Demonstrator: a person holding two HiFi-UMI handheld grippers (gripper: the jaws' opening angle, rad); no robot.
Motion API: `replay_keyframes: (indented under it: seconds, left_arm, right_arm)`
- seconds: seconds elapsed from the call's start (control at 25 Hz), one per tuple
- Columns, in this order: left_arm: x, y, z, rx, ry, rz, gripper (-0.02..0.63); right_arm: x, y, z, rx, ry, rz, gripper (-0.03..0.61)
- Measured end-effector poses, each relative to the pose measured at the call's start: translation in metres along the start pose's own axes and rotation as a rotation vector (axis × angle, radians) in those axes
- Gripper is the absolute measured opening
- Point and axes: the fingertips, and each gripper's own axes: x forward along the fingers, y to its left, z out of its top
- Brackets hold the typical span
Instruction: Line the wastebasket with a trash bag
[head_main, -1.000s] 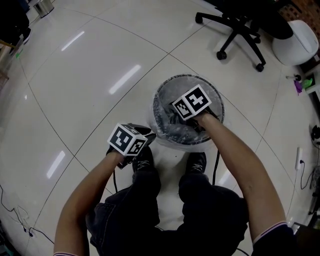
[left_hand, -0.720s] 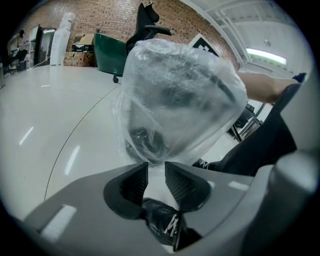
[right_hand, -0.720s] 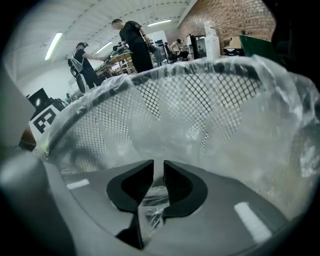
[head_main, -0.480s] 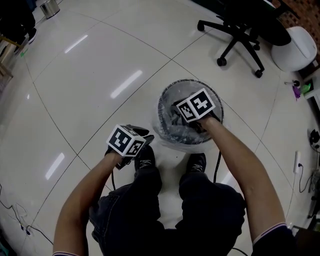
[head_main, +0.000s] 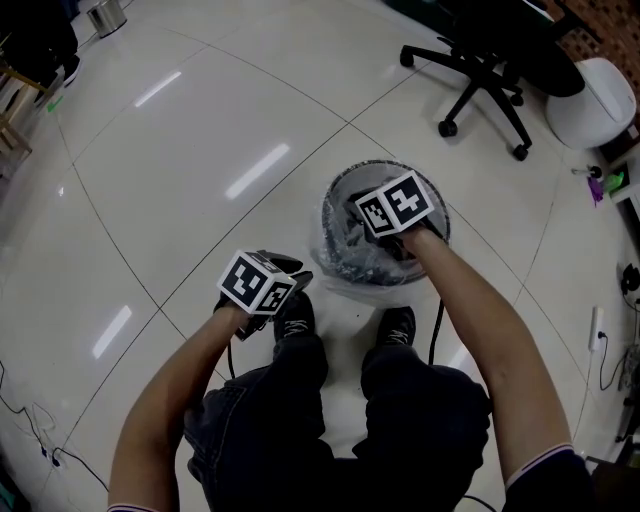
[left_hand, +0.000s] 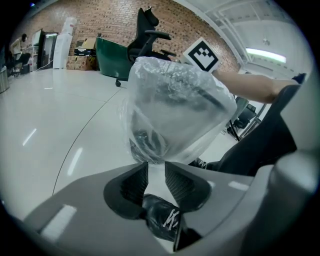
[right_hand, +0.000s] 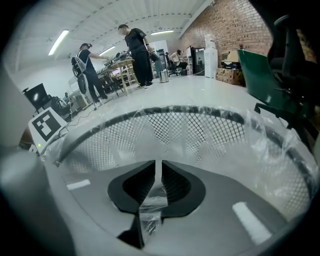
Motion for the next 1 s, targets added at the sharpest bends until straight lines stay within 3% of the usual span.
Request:
replay_keyframes:
  seconds: [0.44, 0.76, 1.0]
  left_arm:
    - [-0.009, 0.003, -0.003, 0.01, 0.005, 0.021, 0.114]
    - [-0.02, -0.005, 0.007, 0.034, -0.005, 0.036, 0.114]
    - [-0.03, -0.002, 0.009, 0.031, -0.016, 0.054, 0.114]
  right_arm:
    - [-0.023, -0.001, 0.013, -0.053, -0.066, -0.051, 0.04]
    - [-0.055, -0.002, 0.03, -0.089, -0.215, -0.11, 0.031]
    - [-0.043, 0.009, 0.021, -0.109, -0.16, -0.073, 0.031]
